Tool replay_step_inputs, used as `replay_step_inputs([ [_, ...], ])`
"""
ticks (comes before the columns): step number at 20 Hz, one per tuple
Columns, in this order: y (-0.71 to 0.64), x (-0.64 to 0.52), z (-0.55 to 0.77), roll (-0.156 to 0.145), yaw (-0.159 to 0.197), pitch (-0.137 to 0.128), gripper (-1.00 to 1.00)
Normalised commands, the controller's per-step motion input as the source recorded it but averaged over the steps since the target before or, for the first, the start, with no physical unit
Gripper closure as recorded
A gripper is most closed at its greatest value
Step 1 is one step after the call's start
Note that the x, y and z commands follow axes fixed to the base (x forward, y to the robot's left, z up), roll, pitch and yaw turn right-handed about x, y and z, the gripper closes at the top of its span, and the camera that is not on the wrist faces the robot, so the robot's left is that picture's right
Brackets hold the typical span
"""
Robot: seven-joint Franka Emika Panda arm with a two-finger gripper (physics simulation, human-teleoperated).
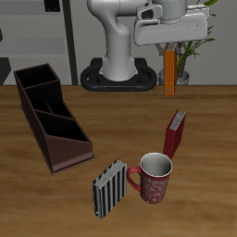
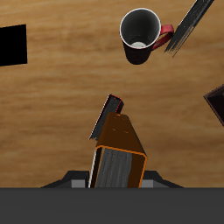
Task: Place the orange book into the right desk caddy's back compartment
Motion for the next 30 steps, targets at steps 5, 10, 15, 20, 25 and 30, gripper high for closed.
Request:
replay_step_inputs([
  [5,-0.56,-0.18,0.03,-0.058,0.098,-0.027,1.0],
  [10,-0.55,-0.07,-0.08,-0.07,0.049,0.008,1.0],
  [15,-0.57,-0.05,-0.06,-0.093,0.046,0.011,1.0],
  [20,-0.35,-0.12,0.01,-0.069,0.067,-0.015,1.0],
  [25,-0.28,-0.18,0.03,-0.064,0.099,-0.021,1.0],
  [30,-0.22,-0.1,0.03,-0.045,0.054,-0.003,1.0],
])
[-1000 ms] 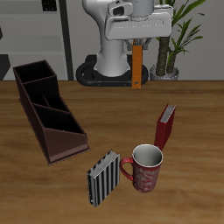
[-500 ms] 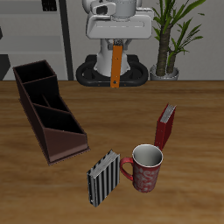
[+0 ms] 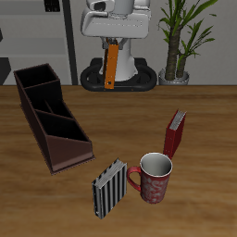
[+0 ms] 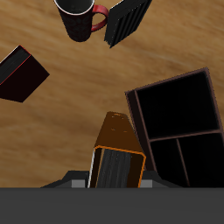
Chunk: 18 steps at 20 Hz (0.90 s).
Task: Place the orange book into the right desk caddy's back compartment
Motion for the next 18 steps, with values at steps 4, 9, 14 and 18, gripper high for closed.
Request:
replay_step_inputs([
  [4,-0.43,-0.13,0.01,-0.078,0.085,-0.014,1.0],
  [9,-0.52,-0.13,0.01,-0.094,0.058,-0.012,1.0],
  [14,-0.39,-0.11,-0.03,-0.073,0.036,-0.001,1.0],
  [18,-0.37,-0.15,-0.04,-0.068,0.027,-0.001,1.0],
])
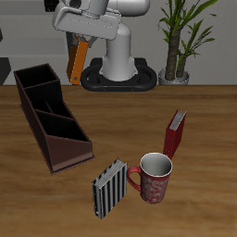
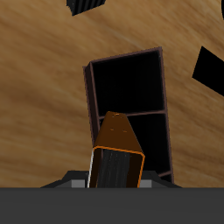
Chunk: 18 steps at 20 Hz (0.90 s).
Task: Place the orange book into the right desk caddy's back compartment
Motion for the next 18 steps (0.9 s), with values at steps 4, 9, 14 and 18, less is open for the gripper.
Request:
replay_step_inputs([
  [4,-0.27,-0.09,0.02,-0.049,0.051,-0.018,1.0],
  [9,-0.29,-0.04,0.01,-0.052,0.035,-0.014,1.0],
  [14,-0.18,0.02,-0.05,-0.03,0.013,-0.008,1.0],
  [18,-0.12,0.08,-0.12,-0.026,0.027,-0.01,1.0],
])
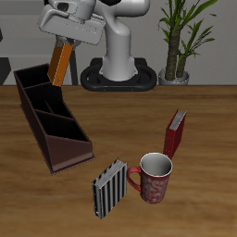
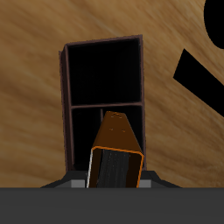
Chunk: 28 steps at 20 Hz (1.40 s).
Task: Place the orange book into the right desk caddy's back compartment
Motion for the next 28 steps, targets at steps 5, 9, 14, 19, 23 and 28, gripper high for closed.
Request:
replay_step_inputs([
  [5,-0.04,0.07,-0.16,-0.003,0.005,0.021,1.0],
  [9,-0.09,0.04,-0.1,-0.01,-0.002,0.012,1.0],
  [14,-0.05,0.01,-0.07,-0.005,-0.01,0.004,1.0],
  [19,-0.13,0.01,-0.01,-0.015,-0.036,0.001,1.0],
  [23,-0.1,0.06,-0.01,-0.016,-0.011,-0.008,1.0],
  [28,-0.1,0.06,-0.06,-0.016,-0.017,0.001,1.0],
])
